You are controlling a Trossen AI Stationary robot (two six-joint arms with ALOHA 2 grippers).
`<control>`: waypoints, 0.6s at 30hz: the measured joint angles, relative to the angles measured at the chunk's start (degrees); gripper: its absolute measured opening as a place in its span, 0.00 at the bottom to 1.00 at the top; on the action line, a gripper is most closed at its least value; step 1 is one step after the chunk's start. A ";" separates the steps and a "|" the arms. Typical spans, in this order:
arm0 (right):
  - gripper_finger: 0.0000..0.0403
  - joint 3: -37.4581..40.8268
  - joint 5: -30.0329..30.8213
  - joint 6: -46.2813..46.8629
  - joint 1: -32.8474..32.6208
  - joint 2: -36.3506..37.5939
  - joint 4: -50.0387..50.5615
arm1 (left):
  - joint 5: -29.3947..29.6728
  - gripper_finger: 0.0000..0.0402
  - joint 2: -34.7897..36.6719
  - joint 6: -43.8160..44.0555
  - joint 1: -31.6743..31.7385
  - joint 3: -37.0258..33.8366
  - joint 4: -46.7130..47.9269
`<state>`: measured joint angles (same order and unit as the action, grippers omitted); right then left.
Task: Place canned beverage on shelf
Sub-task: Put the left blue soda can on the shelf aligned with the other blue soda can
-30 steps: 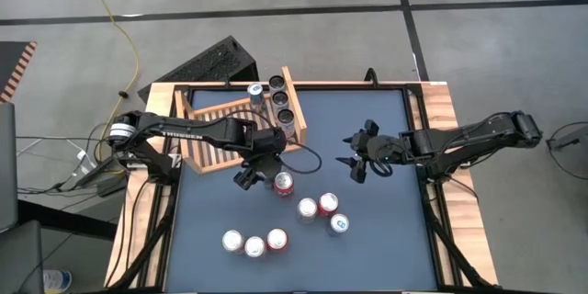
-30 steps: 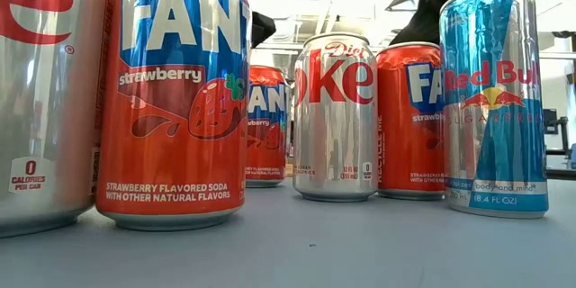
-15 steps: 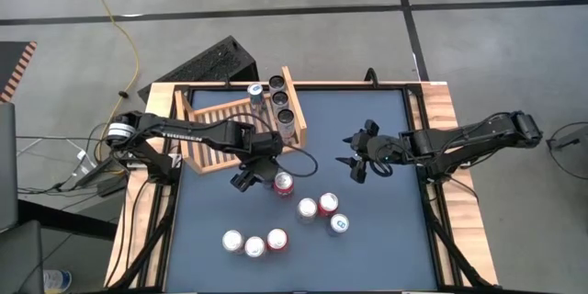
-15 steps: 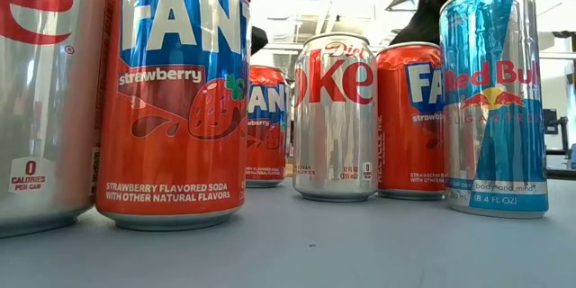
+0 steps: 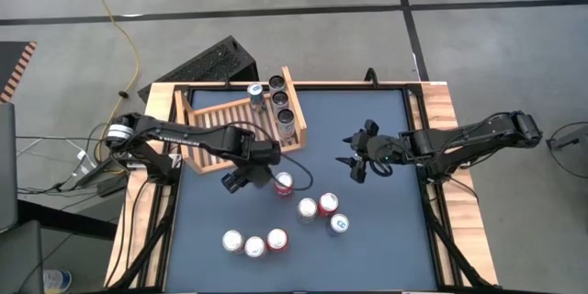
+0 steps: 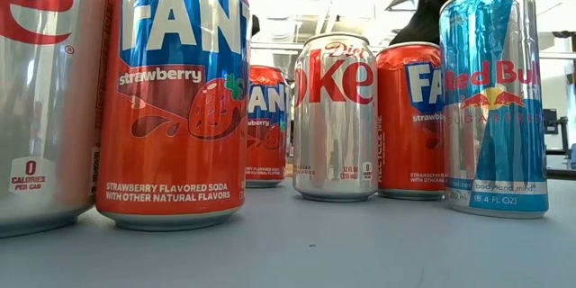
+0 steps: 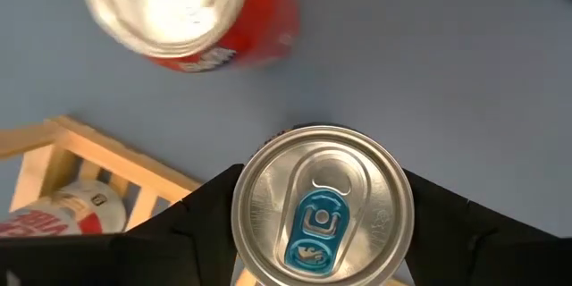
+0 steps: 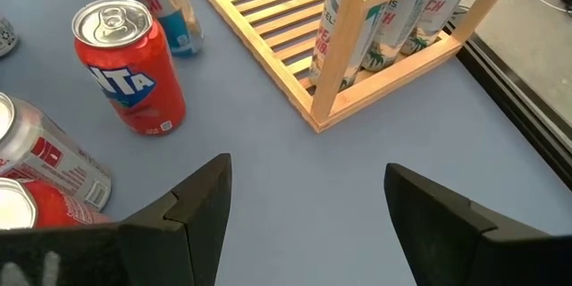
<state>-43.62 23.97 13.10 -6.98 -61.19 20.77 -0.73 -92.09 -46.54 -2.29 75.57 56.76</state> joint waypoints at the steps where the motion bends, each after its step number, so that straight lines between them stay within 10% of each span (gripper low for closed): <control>1: 0.69 0.00 0.00 0.00 0.00 0.00 -0.17 | -0.02 0.57 0.00 -0.54 -0.20 0.40 0.44; 18: 0.69 0.00 0.04 0.57 0.00 0.00 -0.47 | -5.15 0.57 0.20 -4.17 7.18 7.91 5.16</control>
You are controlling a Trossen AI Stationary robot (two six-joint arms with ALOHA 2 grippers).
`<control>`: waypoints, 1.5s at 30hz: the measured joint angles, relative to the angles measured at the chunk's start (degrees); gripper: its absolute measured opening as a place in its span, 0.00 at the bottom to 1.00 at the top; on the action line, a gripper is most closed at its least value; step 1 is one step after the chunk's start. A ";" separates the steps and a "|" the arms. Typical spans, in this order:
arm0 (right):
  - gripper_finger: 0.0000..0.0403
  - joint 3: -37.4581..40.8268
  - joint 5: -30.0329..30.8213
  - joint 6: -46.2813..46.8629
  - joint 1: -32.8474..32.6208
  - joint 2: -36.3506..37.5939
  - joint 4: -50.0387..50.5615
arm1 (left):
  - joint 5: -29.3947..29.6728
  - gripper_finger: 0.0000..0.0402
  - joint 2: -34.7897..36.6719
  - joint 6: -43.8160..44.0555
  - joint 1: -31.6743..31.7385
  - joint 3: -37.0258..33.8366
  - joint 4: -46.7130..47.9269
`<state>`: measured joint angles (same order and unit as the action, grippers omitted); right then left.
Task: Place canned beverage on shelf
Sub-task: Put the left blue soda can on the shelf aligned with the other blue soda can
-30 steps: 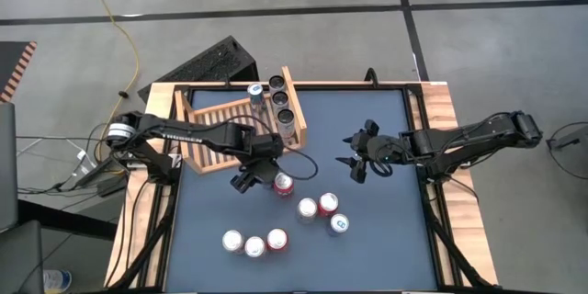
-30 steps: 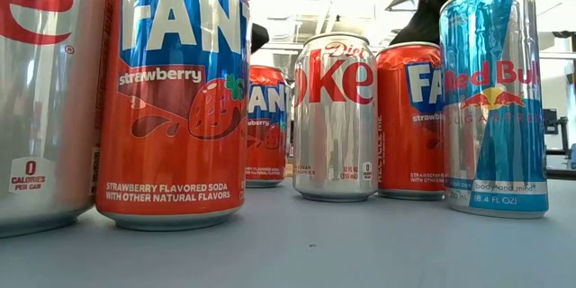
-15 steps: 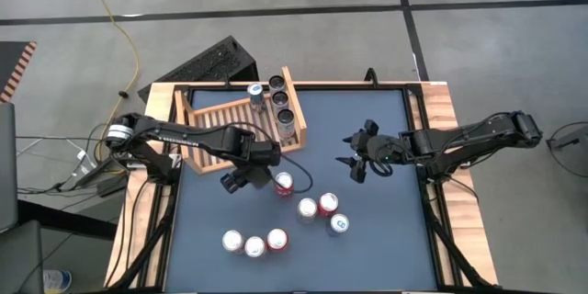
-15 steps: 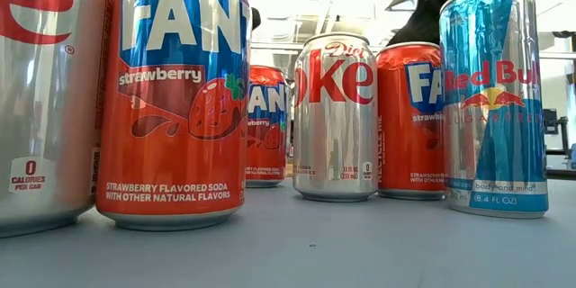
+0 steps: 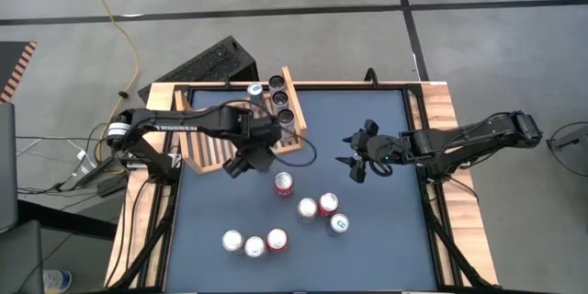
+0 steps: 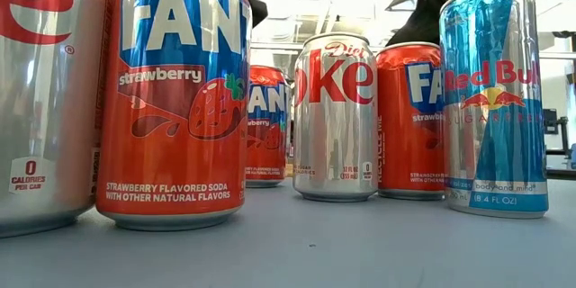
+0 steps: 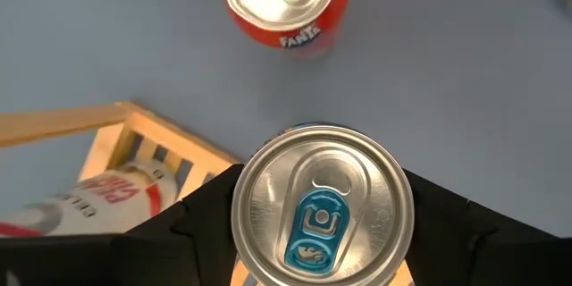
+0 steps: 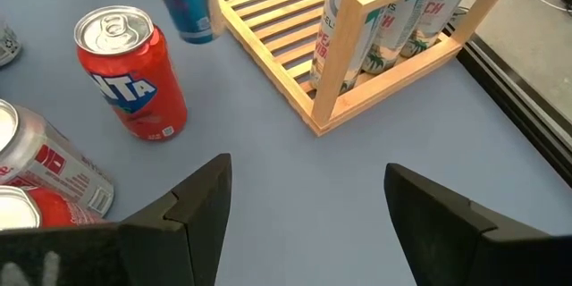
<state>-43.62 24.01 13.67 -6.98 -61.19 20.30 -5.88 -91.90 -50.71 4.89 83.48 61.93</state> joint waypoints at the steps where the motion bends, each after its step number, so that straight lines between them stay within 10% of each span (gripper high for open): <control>1: 0.69 0.00 0.00 -0.01 0.00 0.00 -0.06 | -1.13 0.57 0.00 0.47 0.21 0.00 -0.14; 12: 0.69 0.00 -3.15 -9.24 0.00 -0.02 -17.55 | -6.93 0.57 0.81 4.13 -1.58 -0.73 -1.48; 45: 0.69 -0.02 -6.27 -9.86 2.67 -14.10 -26.82 | -1.81 0.67 0.72 5.60 -1.83 -12.04 -8.86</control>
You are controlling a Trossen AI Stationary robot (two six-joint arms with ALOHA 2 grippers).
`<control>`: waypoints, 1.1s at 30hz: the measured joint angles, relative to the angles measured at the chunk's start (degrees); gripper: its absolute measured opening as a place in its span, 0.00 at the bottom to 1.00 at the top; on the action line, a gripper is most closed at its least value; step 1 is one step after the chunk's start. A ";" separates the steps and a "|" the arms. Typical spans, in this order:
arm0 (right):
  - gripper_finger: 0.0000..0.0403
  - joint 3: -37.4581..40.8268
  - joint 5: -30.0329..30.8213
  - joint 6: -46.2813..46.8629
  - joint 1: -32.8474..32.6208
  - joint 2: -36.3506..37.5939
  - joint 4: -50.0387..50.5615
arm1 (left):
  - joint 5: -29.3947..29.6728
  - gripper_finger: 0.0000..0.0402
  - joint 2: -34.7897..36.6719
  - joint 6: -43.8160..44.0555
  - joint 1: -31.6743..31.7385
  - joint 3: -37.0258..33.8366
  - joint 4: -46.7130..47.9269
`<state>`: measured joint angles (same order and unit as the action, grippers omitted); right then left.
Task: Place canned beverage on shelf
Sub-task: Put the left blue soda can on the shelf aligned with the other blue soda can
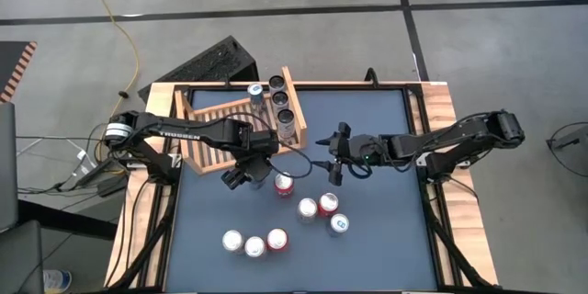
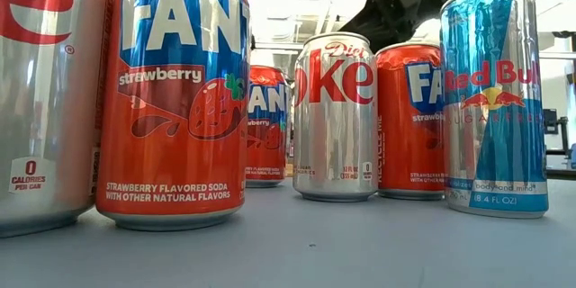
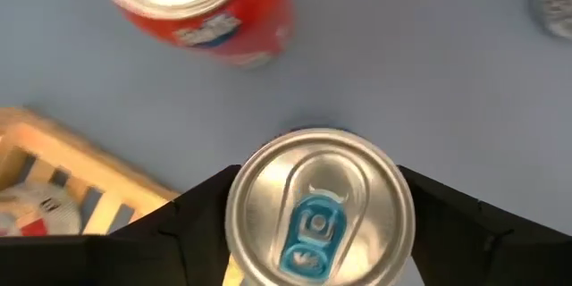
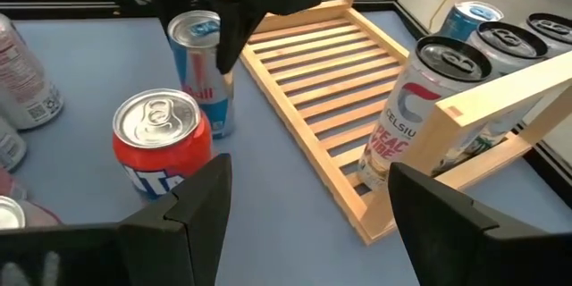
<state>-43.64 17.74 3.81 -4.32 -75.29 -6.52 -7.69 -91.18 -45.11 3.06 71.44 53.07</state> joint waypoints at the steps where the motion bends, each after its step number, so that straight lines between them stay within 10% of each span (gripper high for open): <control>1: 0.69 0.00 0.00 0.02 0.00 0.00 -0.02 | 0.34 0.68 -0.06 0.20 -0.14 0.00 -0.16; 33: 0.69 0.00 -1.40 0.17 -0.09 0.02 0.07 | 1.14 0.72 5.39 23.20 -2.24 0.22 2.31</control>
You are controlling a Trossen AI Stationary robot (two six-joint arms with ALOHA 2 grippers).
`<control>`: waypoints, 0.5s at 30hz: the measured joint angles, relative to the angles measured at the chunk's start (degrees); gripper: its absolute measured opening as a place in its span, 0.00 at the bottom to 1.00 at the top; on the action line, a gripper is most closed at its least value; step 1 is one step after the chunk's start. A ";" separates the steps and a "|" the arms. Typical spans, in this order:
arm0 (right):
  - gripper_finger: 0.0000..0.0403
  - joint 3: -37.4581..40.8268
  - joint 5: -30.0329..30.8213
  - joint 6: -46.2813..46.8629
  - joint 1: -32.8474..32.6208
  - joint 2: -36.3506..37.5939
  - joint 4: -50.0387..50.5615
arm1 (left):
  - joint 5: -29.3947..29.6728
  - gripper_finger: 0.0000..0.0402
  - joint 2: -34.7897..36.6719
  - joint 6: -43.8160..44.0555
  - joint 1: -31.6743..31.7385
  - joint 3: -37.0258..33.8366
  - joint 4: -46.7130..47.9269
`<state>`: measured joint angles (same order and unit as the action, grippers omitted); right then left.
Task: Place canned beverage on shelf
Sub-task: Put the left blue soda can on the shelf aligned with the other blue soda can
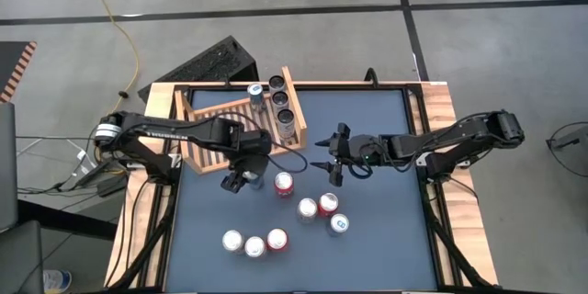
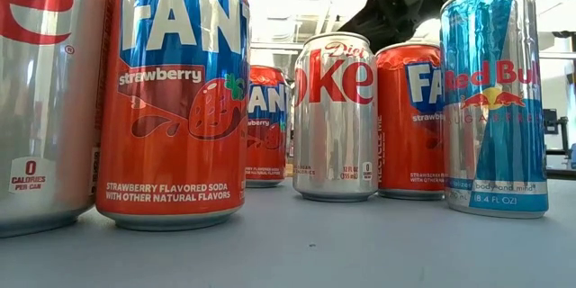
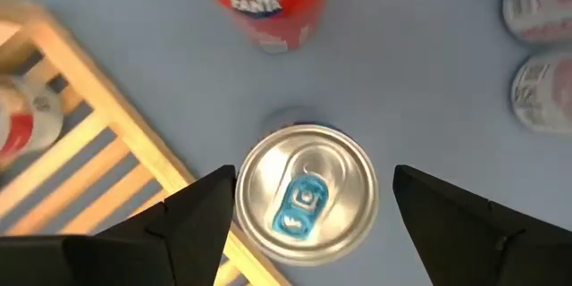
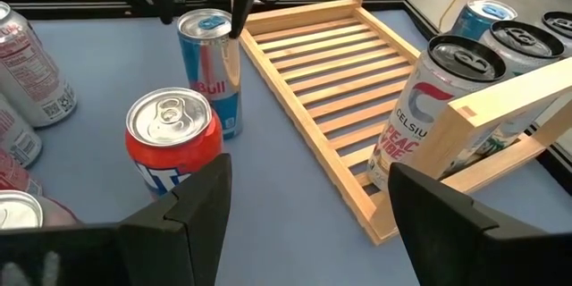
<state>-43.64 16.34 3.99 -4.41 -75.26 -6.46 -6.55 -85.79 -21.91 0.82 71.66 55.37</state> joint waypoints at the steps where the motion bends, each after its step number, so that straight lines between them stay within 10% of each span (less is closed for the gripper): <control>1: 0.69 0.00 0.00 -0.03 0.07 0.00 0.02 | 0.51 0.72 0.59 1.65 -0.08 -0.01 -0.09; 15: 0.69 0.00 0.02 -3.00 0.12 0.00 0.20 | 14.37 0.72 4.50 44.46 -1.71 -0.02 -3.62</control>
<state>-43.64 16.36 0.99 -4.29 -75.26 -6.26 7.82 -81.29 22.56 -0.89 71.64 51.75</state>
